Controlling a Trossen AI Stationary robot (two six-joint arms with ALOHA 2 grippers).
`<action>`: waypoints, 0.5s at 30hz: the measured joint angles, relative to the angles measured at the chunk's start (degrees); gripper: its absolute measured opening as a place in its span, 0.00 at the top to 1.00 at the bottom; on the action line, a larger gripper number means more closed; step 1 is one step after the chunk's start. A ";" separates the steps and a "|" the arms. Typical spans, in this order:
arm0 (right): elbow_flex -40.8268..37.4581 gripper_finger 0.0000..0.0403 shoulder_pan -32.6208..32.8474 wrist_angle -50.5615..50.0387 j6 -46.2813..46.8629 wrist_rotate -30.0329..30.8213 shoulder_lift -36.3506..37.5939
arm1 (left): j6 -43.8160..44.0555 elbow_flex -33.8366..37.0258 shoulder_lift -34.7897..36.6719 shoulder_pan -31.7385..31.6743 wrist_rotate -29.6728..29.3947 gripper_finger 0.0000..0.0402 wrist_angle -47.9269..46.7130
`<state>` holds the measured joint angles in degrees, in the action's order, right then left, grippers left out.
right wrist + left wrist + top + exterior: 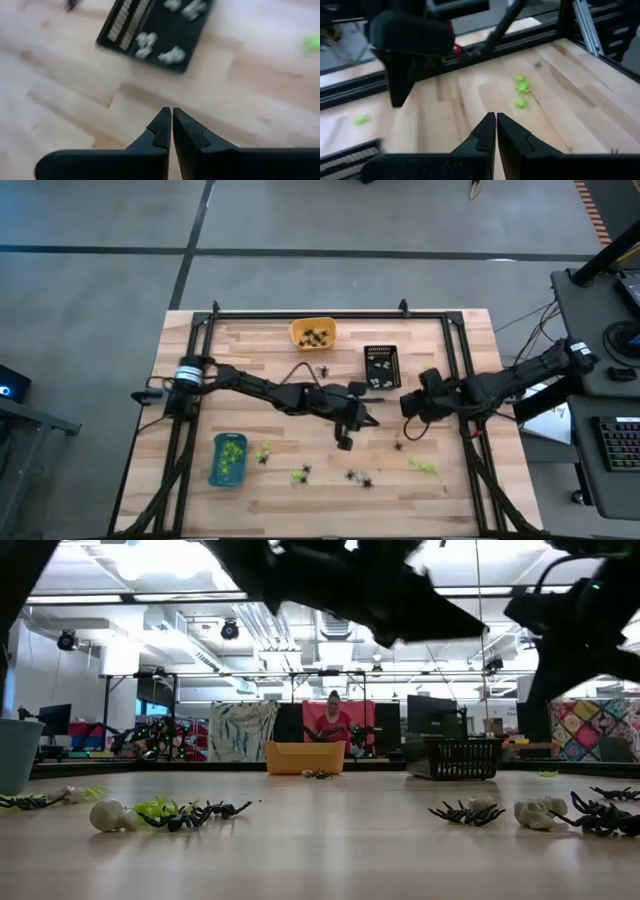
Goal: Sort Halloween decoration
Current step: Put the green spider toy into the blue bin
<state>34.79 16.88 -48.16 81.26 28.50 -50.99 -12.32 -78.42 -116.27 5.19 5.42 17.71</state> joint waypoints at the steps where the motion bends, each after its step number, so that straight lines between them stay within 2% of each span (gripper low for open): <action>1: 1.24 0.98 -1.33 -2.34 -0.26 0.03 -0.13 | 0.36 1.50 1.82 0.00 -0.58 1.00 0.46; 7: 7.22 0.98 -11.06 -15.53 -3.41 -0.26 -1.99 | 4.06 13.81 12.58 0.09 -2.96 1.00 9.84; 11: 8.78 0.98 -18.53 -18.29 -9.10 -1.21 -4.20 | 7.67 21.81 19.23 0.13 -5.06 1.00 18.69; 15: 8.95 0.98 -26.91 -17.66 -15.50 -4.00 -6.31 | 9.46 28.52 24.76 0.13 -9.87 1.00 21.55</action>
<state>43.75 -10.03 -65.82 65.76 24.51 -57.30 -2.86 -49.90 -91.51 5.32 -4.46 39.25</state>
